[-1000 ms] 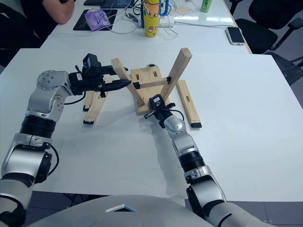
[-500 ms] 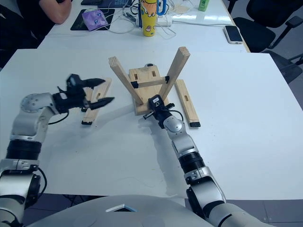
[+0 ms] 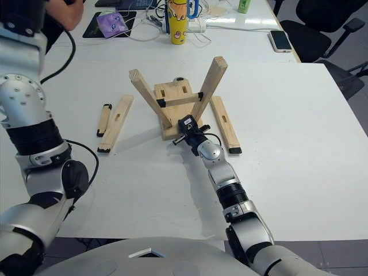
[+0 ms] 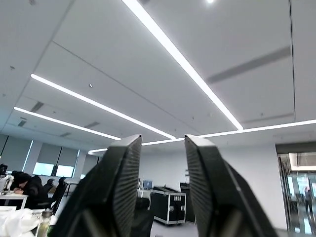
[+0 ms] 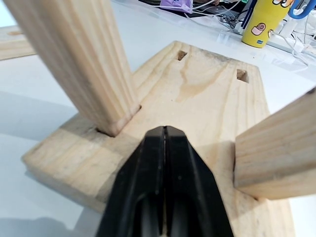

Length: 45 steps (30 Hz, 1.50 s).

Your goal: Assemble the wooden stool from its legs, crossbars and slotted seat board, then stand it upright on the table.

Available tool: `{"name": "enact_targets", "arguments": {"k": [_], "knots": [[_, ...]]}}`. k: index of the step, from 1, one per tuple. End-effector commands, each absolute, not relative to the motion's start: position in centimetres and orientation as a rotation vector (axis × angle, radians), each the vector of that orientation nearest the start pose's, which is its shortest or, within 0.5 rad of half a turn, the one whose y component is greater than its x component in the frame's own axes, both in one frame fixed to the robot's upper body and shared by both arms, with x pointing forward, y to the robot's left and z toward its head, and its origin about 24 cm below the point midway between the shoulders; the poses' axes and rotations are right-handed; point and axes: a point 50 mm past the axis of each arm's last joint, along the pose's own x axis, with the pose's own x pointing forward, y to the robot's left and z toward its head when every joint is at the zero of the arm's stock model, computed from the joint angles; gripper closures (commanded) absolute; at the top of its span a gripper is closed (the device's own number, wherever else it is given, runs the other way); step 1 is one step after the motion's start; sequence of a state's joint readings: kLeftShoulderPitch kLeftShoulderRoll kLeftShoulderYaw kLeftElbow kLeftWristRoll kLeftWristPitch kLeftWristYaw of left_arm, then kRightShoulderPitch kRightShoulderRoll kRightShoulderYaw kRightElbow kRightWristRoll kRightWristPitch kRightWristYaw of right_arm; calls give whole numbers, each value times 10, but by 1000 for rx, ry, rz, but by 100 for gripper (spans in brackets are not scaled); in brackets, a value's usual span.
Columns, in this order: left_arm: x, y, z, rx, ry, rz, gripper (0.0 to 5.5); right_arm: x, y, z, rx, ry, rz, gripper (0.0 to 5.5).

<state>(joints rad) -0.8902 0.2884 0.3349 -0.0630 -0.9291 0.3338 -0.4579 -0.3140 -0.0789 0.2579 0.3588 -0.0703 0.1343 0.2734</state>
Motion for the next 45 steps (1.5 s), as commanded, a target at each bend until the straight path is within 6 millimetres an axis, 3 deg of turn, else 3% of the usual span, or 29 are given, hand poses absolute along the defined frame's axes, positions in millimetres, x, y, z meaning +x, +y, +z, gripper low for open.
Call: {"name": "enact_targets", "arguments": {"k": [1, 2, 4, 6, 7, 8, 9, 10, 11, 13, 16, 21, 24, 26, 27, 29, 30, 31, 32, 33, 34, 35, 37, 41, 45], "knots": [[300, 166, 336, -522, -827, -848, 455, 264, -91, -35, -247, 502, 569, 550], [306, 160, 323, -543, -762, -849, 470, 264, -90, -35, -247, 503, 570, 550], [321, 128, 262, -497, -475, -891, 507, 264, -89, -35, -246, 502, 573, 550], [316, 94, 166, -275, -6, -937, 537, 264, -85, -34, -249, 499, 592, 550], [306, 90, 121, -196, 230, -925, 547, 265, -83, -33, -249, 497, 599, 550], [298, 93, 90, -111, 366, -894, 547, 265, -82, -33, -249, 495, 603, 550], [294, 98, 72, -72, 438, -849, 547, 265, -81, -32, -247, 493, 606, 550], [294, 103, 67, -44, 444, -816, 547, 266, -81, -31, -247, 491, 608, 550], [301, 104, 81, -50, 349, -792, 547, 266, -81, -30, -247, 491, 608, 550], [317, 99, 128, -102, 76, -766, 547, 265, -83, -32, -246, 498, 603, 550], [323, 96, 189, -154, -252, -734, 547, 263, -84, -35, -244, 513, 598, 550], [307, 119, 276, -160, -694, -638, 547, 263, -85, -38, -246, 519, 594, 550], [291, 135, 317, -180, -881, -592, 547, 262, -87, -39, -243, 522, 586, 550], [283, 139, 333, -201, -952, -575, 547, 262, -88, -39, -242, 523, 583, 550], [284, 140, 330, -220, -945, -570, 547, 262, -88, -39, -242, 524, 582, 550], [300, 129, 290, -278, -735, -608, 547, 262, -88, -39, -242, 524, 584, 550], [310, 114, 250, -245, -514, -652, 547, 262, -88, -38, -243, 524, 587, 550], [316, 96, 194, -186, -205, -712, 547, 262, -87, -38, -242, 523, 589, 550], [311, 86, 139, -99, 64, -743, 547, 263, -86, -37, -242, 521, 592, 550], [302, 84, 100, -111, 240, -734, 547, 263, -85, -37, -242, 519, 597, 550], [293, 84, 75, -115, 359, -728, 547, 264, -83, -36, -244, 518, 605, 550], [290, 85, 63, -76, 398, -715, 547, 265, -82, -36, -246, 516, 612, 550], [299, 86, 74, -70, 315, -664, 547, 266, -81, -35, -247, 514, 619, 550], [326, 101, 167, -66, -226, -505, 547, 268, -82, -33, -229, 491, 618, 550], [315, 114, 226, -47, -584, -399, 547, 272, -79, -27, -199, 437, 623, 550]]}}
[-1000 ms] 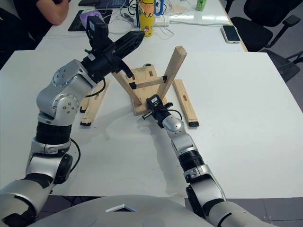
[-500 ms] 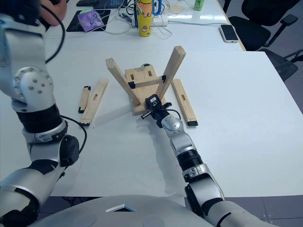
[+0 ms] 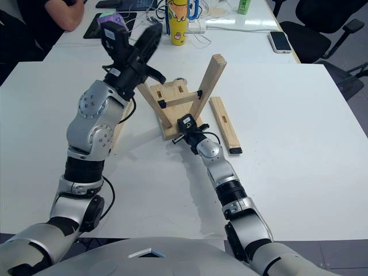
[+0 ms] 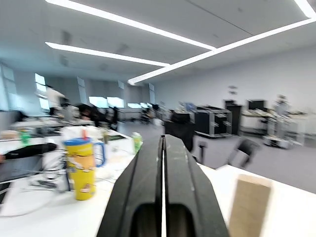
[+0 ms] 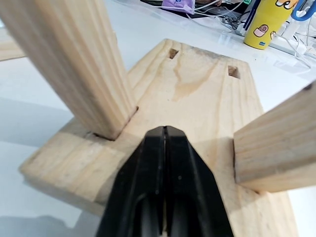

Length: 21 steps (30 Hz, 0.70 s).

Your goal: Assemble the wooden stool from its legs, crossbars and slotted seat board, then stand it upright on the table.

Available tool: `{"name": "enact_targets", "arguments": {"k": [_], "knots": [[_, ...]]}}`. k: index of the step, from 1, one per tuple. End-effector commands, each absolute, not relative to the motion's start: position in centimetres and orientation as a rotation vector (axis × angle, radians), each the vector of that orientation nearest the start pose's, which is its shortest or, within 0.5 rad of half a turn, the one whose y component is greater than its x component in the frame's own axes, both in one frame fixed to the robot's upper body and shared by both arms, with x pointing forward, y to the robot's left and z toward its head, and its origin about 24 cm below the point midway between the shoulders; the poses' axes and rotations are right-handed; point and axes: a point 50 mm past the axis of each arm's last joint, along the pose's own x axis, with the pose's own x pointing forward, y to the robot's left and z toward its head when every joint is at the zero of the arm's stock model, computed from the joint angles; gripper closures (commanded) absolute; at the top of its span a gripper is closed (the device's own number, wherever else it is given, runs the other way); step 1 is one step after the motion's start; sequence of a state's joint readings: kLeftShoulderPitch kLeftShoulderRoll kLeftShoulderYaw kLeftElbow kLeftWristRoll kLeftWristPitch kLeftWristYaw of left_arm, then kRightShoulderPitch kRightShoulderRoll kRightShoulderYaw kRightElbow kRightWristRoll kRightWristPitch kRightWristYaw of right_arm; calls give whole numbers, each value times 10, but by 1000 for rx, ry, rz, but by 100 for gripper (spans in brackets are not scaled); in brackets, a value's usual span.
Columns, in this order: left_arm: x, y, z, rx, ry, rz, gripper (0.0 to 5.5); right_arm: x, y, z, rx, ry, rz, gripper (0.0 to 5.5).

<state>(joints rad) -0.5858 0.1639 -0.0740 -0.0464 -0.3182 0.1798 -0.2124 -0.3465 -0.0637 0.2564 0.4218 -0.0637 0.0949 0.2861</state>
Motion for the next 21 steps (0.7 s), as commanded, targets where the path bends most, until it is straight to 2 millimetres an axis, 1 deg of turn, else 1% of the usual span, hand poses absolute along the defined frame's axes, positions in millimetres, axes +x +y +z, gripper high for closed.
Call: {"name": "enact_targets", "arguments": {"k": [1, 2, 3, 4, 5, 6, 8, 10, 12, 15, 16, 19, 21], "knots": [[310, 120, 238, -45, -664, -348, 547, 273, -79, -26, -200, 430, 626, 550], [303, 128, 248, -24, -733, -275, 547, 273, -77, -24, -203, 425, 639, 550], [297, 135, 253, 0, -770, -212, 547, 272, -76, -23, -206, 420, 649, 550], [292, 142, 252, 36, -783, -140, 547, 272, -73, -20, -205, 411, 669, 550], [289, 149, 247, 63, -768, -86, 547, 271, -69, -17, -199, 400, 687, 550], [287, 154, 236, 89, -720, -43, 547, 271, -65, -13, -192, 388, 702, 550], [284, 164, 207, 110, -594, 16, 547, 272, -57, -4, -179, 364, 723, 550], [278, 174, 169, 110, -424, 56, 547, 273, -52, 5, -165, 349, 738, 550], [269, 182, 139, 106, -281, 75, 547, 275, -48, 9, -167, 350, 741, 550], [259, 188, 118, 130, -161, 72, 547, 276, -46, 12, -168, 367, 711, 550], [255, 190, 113, 135, -131, 75, 547, 276, -47, 16, -162, 348, 706, 550], [247, 187, 101, 133, -61, 35, 547, 273, -51, 35, -109, 253, 703, 550], [242, 179, 98, 117, -46, -6, 547, 267, -54, 52, -40, 169, 723, 550]]}}
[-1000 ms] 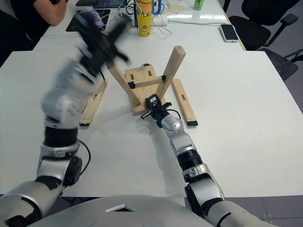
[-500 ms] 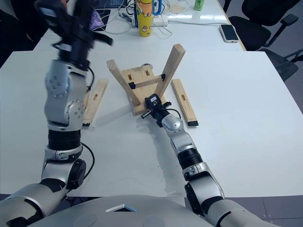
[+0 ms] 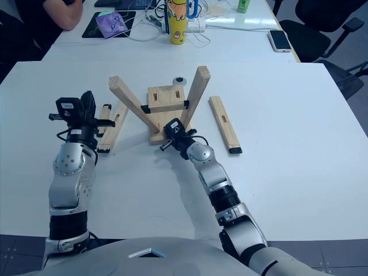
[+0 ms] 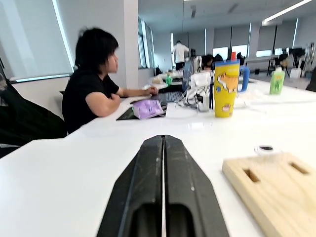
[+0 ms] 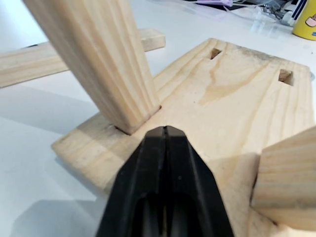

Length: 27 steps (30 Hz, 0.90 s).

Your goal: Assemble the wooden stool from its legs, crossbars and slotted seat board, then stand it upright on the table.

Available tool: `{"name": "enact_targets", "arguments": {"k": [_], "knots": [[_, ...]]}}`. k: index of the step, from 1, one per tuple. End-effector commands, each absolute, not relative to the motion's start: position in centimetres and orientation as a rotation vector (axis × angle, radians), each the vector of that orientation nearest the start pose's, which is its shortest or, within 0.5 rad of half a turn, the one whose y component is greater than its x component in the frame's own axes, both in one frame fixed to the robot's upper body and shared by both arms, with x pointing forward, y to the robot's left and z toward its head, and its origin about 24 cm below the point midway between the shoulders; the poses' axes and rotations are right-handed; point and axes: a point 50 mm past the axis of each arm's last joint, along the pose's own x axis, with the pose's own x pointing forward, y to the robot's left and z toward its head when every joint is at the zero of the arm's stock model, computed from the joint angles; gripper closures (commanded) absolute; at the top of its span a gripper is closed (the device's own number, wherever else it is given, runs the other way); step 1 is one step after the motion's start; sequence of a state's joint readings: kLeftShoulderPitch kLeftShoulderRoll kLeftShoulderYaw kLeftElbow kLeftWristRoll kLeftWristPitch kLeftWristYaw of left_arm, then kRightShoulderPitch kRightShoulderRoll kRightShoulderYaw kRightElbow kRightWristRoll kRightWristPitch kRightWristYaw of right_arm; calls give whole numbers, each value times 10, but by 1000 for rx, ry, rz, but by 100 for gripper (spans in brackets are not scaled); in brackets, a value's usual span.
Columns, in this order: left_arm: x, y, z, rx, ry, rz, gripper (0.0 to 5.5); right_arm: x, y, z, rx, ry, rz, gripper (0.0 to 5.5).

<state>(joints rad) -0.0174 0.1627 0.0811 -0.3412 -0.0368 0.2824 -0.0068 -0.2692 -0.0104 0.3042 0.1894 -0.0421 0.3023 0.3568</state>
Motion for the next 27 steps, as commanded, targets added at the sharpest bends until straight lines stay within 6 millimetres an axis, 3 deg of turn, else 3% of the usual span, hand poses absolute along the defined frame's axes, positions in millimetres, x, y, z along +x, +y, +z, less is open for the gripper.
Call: {"name": "enact_targets", "arguments": {"k": [1, 6, 9, 12, 14, 17, 23, 27], "knots": [[240, 175, 98, 105, -49, -24, 547, 262, -56, 60, -13, 133, 734, 550], [227, 161, 101, 88, -75, -63, 547, 233, -80, 84, -15, 31, 783, 550], [218, 160, 96, 72, -56, -19, 547, 218, -104, 78, -50, 53, 746, 550], [214, 160, 95, 100, -53, 32, 547, 211, -132, 70, -2, 86, 602, 550], [216, 159, 100, 118, -88, 47, 547, 220, -150, 77, 31, 39, 434, 550], [224, 158, 120, 152, -192, 80, 547, 245, -167, 103, 58, -91, 221, 550], [243, 138, 163, 136, -385, 20, 547, 281, -153, 148, 125, -265, 156, 550], [247, 136, 163, 114, -371, 15, 547, 287, -146, 152, 158, -280, 162, 550]]}}
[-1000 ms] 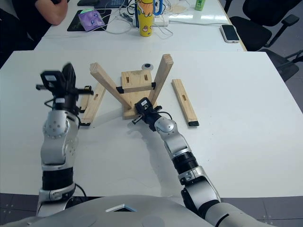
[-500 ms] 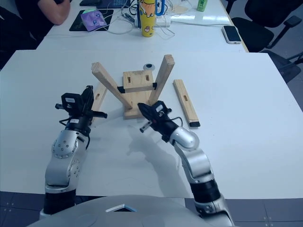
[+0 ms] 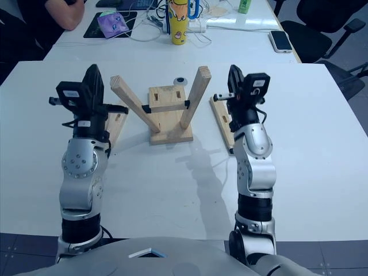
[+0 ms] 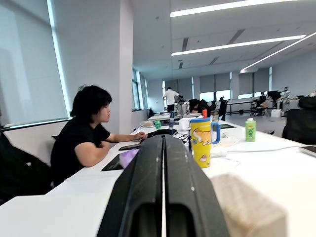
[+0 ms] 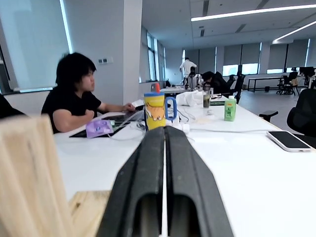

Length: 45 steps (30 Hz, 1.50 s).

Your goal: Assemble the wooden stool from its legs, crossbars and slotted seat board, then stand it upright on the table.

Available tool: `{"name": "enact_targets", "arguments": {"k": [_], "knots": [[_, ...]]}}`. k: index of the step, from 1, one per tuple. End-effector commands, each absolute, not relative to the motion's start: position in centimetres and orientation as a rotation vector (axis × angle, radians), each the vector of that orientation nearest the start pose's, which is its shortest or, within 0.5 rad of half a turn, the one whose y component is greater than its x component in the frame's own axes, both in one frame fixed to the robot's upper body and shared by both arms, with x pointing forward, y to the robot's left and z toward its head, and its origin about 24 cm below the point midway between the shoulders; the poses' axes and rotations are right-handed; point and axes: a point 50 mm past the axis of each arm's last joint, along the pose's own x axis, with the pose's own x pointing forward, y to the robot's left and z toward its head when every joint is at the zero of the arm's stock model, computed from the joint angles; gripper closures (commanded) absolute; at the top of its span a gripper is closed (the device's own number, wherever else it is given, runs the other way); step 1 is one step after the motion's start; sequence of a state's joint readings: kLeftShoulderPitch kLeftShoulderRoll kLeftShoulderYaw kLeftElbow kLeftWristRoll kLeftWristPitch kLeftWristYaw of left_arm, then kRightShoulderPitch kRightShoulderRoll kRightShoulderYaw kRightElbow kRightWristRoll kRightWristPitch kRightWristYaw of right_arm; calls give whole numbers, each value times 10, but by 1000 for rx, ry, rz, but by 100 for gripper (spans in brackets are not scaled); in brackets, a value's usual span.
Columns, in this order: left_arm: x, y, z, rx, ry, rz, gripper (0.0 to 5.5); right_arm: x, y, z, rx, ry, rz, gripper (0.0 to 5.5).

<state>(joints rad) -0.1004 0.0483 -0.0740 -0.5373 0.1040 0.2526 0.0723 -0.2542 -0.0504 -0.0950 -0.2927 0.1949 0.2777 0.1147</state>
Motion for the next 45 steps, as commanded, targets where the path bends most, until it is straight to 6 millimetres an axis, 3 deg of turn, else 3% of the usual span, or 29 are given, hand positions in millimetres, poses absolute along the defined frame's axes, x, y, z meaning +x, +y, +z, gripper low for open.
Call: {"name": "enact_targets", "arguments": {"k": [1, 7, 11, 13, 15, 16, 17, 25, 30, 32, 34, 37, 39, 45], "knots": [[247, 138, 162, 111, -367, 24, 547, 288, -145, 153, 164, -284, 166, 550], [244, 156, 159, 114, -357, 139, 547, 291, -153, 160, 172, -311, 120, 550], [244, 158, 157, 93, -348, 160, 547, 293, -151, 164, 175, -326, 128, 550], [248, 138, 157, 50, -353, 11, 547, 294, -142, 166, 162, -328, 189, 550], [245, 92, 157, -9, -345, -308, 547, 290, -105, 155, 87, -246, 437, 550], [243, 81, 156, -9, -337, -373, 547, 288, -91, 143, 67, -169, 529, 550], [243, 82, 155, 2, -330, -368, 547, 287, -89, 134, 60, -126, 531, 550], [251, 149, 131, 102, -196, 23, 547, 292, -121, 108, -8, -5, 411, 550], [250, 177, 119, 104, -132, 63, 547, 306, -141, 99, -55, 37, 394, 550], [252, 188, 107, 153, -41, -32, 547, 315, -143, 98, -65, 39, 432, 550], [249, 186, 83, 252, 146, -324, 547, 321, -143, 97, -100, 29, 491, 550], [223, 174, 53, 394, 394, -815, 547, 323, -142, 93, -145, 8, 545, 550], [205, 166, 37, 408, 492, -1025, 547, 323, -139, 88, -158, 4, 573, 550], [209, 153, 32, 468, 508, -1130, 547, 319, -120, 86, -183, -42, 750, 550]]}}
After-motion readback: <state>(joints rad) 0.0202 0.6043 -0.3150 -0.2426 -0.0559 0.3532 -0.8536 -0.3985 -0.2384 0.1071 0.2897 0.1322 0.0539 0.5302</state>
